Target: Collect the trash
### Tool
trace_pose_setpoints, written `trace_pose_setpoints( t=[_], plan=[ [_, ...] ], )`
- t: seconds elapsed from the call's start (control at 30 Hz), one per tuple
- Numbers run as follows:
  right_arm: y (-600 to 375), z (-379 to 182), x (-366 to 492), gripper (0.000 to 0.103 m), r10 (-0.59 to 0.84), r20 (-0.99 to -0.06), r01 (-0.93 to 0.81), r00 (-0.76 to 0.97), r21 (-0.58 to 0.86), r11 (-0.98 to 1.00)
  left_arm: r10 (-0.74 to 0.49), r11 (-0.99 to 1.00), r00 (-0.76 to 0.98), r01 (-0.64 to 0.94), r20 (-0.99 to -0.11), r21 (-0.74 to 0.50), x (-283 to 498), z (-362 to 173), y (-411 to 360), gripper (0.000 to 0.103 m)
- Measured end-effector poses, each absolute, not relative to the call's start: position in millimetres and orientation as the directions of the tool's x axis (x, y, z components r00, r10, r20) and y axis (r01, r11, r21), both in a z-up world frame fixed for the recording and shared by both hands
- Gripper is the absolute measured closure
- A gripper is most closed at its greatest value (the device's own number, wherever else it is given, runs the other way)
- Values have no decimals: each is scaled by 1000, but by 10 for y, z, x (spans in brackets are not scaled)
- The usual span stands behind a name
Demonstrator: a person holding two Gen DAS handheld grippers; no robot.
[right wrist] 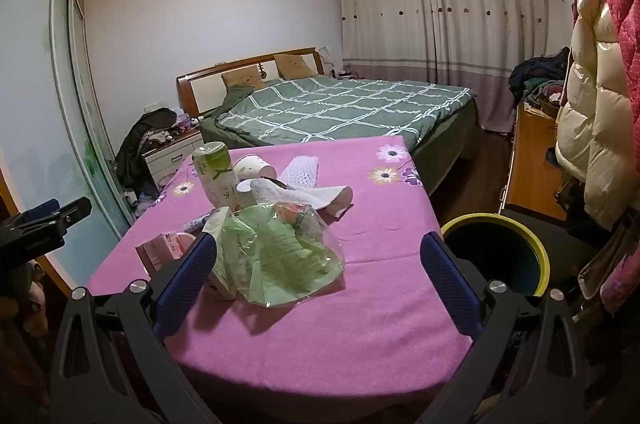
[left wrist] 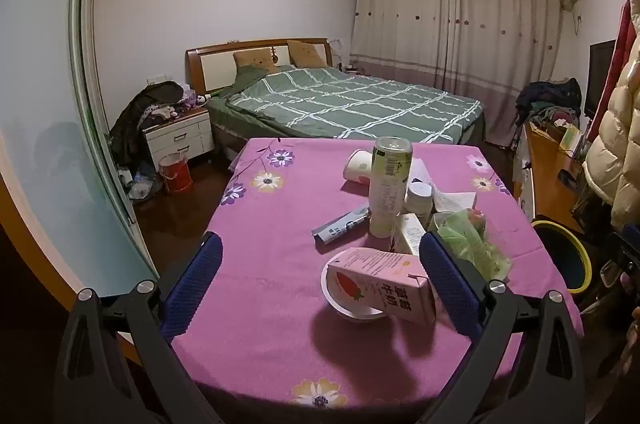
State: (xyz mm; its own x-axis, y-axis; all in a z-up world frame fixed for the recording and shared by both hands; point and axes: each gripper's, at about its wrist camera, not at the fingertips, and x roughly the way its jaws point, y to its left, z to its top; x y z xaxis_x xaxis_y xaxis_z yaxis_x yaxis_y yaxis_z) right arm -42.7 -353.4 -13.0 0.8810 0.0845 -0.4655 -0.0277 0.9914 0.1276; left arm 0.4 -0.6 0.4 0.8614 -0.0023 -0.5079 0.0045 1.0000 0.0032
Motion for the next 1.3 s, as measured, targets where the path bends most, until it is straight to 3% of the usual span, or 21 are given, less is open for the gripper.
trace_pose_setpoints(
  t=[1.3],
  plan=[
    [-3517,-152,-388,6,89,-469,-31,878,130,991,-30,1000,860,27,-509,-12,-23,-40,9,6]
  ],
)
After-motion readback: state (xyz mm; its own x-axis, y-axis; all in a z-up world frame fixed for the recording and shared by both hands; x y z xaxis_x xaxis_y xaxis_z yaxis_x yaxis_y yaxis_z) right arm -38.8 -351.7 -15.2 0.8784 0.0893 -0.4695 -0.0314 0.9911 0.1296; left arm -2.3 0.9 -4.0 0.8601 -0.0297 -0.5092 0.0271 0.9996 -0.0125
